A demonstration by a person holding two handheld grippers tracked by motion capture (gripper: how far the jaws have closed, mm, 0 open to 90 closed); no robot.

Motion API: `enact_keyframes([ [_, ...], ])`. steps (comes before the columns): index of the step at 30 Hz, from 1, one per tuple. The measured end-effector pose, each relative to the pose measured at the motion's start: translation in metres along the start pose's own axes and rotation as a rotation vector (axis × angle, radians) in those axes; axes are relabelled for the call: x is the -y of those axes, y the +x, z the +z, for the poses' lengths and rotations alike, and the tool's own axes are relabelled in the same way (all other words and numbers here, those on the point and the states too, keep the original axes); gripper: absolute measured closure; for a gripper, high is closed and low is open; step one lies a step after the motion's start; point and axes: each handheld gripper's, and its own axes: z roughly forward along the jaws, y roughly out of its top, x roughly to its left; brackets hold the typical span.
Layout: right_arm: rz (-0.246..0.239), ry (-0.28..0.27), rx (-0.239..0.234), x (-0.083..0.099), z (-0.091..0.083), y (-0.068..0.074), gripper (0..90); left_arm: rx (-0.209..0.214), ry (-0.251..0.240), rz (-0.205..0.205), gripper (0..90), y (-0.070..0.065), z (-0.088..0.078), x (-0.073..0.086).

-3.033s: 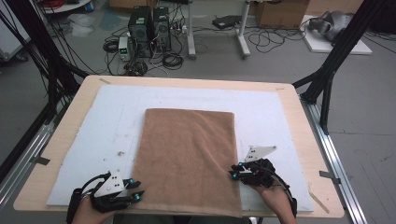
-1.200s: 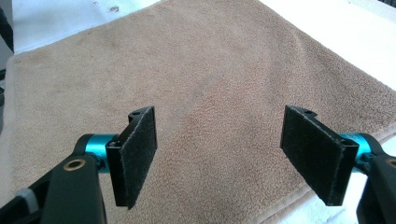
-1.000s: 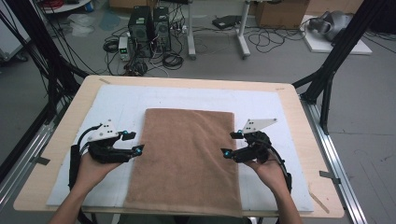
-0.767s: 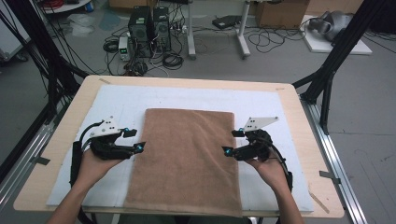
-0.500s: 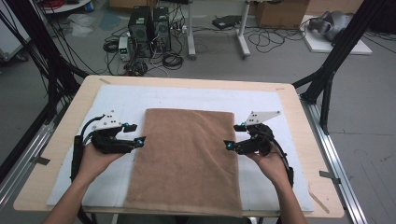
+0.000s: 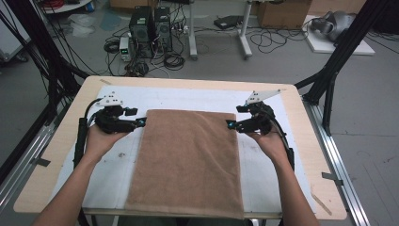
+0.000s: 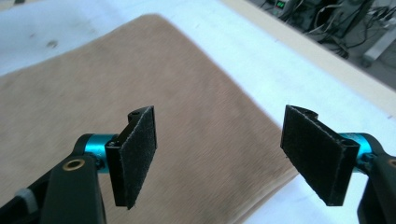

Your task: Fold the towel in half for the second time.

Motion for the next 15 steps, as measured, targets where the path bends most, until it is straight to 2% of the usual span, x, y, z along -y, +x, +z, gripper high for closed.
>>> enact_keyframes([
  [2,0.021,-0.008,0.006,-0.001,0.006,-0.009,26.1,-0.026,0.000,0.005,42.1,0.007,0.007,-0.003],
  [5,0.040,-0.001,0.034,0.003,0.016,-0.021,26.1,-0.038,0.014,-0.006,42.0,0.017,0.020,-0.001],
  [9,0.064,0.001,0.062,0.014,0.031,-0.031,26.2,-0.020,0.056,-0.050,40.9,0.027,0.036,0.009],
  [11,0.084,0.007,0.070,0.020,0.037,-0.033,26.9,-0.014,0.058,-0.067,40.9,0.028,0.042,0.014],
  [14,0.089,0.053,0.073,0.032,0.048,-0.034,27.0,-0.013,0.046,-0.072,40.7,0.026,0.050,0.022],
  [15,0.086,0.065,0.075,0.035,0.052,-0.034,27.0,-0.009,0.058,-0.072,40.6,0.026,0.053,0.024],
])
